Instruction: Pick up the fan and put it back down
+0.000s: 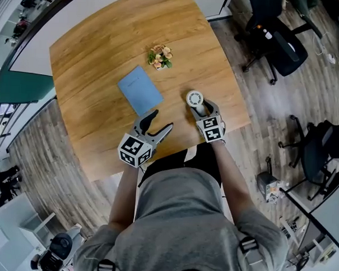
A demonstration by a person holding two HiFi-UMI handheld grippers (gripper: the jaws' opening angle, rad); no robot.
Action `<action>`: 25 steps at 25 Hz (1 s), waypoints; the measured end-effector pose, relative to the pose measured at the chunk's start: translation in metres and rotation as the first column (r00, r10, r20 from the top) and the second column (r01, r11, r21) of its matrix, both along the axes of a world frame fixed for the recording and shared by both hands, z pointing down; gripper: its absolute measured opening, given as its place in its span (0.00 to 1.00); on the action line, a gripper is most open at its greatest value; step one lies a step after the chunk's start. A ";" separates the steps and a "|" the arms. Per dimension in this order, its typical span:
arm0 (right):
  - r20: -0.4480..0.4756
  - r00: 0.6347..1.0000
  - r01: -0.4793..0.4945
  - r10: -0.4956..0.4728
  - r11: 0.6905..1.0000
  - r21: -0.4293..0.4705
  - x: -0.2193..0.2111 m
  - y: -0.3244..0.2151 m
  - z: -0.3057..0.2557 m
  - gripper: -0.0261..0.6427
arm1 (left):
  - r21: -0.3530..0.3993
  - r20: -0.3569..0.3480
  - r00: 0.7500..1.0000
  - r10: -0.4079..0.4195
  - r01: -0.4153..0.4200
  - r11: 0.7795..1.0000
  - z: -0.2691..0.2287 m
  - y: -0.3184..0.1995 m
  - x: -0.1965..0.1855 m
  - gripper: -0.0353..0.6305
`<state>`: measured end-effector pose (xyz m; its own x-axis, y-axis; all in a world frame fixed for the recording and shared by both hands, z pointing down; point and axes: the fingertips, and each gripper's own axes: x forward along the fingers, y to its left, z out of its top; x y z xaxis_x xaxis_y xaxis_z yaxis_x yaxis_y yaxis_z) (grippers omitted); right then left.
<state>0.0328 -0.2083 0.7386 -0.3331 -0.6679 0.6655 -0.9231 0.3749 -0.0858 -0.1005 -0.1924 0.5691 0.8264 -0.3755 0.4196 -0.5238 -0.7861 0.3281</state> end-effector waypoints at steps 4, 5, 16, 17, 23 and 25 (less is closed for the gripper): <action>0.003 1.000 -0.002 0.002 1.000 0.016 0.001 0.000 -0.016 0.41 | 0.015 -0.009 1.000 -0.001 0.001 1.000 -0.009 -0.001 0.002 0.50; 0.000 1.000 -0.002 0.002 1.000 0.019 0.002 0.000 -0.018 0.41 | 0.019 -0.012 1.000 -0.001 0.001 1.000 -0.010 -0.001 0.002 0.50; -0.022 1.000 -0.019 0.021 0.996 0.089 0.019 -0.007 -0.052 0.41 | 0.056 -0.019 1.000 -0.006 0.007 0.998 -0.026 0.003 0.006 0.50; -0.023 1.000 -0.019 0.022 0.995 0.096 0.020 -0.007 -0.058 0.41 | 0.059 -0.020 1.000 -0.008 0.009 0.998 -0.028 0.004 0.005 0.50; -0.013 0.999 -0.032 0.035 0.987 0.158 0.024 -0.014 -0.092 0.40 | 0.088 -0.021 0.999 -0.031 0.033 0.996 -0.044 0.003 -0.003 0.50; -0.013 0.999 -0.036 0.039 0.984 0.176 0.026 -0.017 -0.101 0.40 | 0.102 -0.026 0.999 -0.041 0.044 0.994 -0.051 0.001 -0.006 0.50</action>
